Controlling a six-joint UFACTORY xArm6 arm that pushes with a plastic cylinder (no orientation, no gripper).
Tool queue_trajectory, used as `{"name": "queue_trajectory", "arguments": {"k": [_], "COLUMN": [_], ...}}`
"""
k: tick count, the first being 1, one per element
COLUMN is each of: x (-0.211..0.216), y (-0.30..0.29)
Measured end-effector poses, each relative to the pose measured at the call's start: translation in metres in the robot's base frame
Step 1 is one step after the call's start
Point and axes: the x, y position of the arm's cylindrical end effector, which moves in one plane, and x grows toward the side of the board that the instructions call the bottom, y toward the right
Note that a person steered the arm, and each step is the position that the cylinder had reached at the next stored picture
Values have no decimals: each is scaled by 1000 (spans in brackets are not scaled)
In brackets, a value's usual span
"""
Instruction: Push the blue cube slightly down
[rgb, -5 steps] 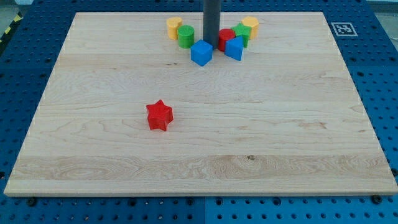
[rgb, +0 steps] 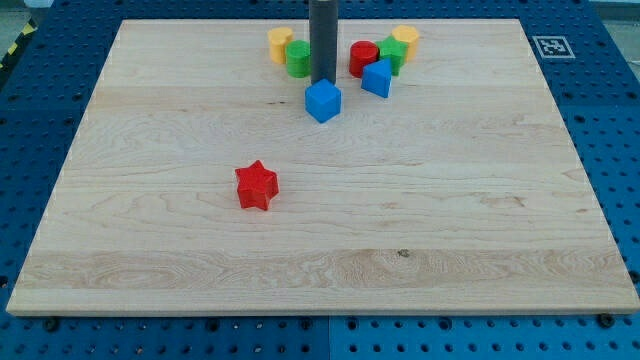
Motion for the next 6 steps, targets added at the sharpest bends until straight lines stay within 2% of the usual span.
{"name": "queue_trajectory", "arguments": {"k": [3,5,6], "x": [98,103,109], "y": [0,-33,-32]}}
